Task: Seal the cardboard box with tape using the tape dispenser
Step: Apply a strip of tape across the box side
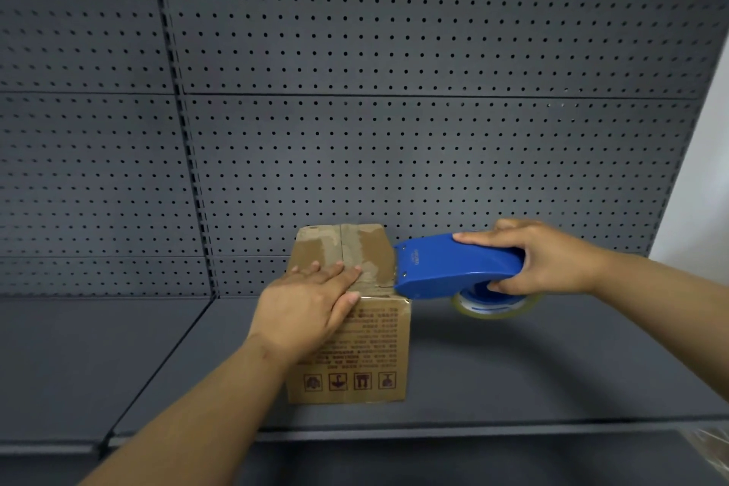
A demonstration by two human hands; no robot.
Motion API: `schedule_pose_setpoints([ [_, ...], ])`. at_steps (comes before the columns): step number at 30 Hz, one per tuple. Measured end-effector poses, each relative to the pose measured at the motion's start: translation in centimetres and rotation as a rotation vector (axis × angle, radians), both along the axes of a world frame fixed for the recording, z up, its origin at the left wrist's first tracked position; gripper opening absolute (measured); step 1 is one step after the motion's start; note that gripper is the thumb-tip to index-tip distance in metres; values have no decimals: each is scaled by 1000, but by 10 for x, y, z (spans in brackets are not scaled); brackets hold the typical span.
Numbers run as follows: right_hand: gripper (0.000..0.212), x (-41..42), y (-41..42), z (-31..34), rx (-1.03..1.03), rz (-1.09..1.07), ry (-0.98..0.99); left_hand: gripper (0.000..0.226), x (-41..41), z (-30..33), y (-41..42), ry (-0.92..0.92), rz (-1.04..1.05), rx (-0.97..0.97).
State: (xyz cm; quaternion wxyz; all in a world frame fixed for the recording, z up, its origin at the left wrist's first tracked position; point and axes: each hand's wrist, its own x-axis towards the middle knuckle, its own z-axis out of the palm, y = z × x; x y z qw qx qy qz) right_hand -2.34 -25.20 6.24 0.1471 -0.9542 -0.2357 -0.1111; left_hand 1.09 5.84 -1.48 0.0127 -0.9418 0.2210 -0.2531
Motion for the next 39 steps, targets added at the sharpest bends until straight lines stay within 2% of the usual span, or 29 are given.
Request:
schedule_pose_setpoints([
  [7, 77, -7, -9, -5, -51, -16, 8, 66, 0, -1, 2, -6, -11, -20],
  [14, 90, -13, -25, -9, -78, -18, 11, 66, 1, 0, 0, -23, -24, -22],
  [21, 81, -11, -28, -1, -132, -30, 91, 66, 1, 0, 0, -20, -37, -17],
  [30, 83, -16, -12, 17, -202, -44, 252, 64, 3, 1, 0, -22, -42, -8],
  [39, 76, -13, 35, 67, -500, -106, 411, 66, 4, 3, -3, -15, -50, 8],
])
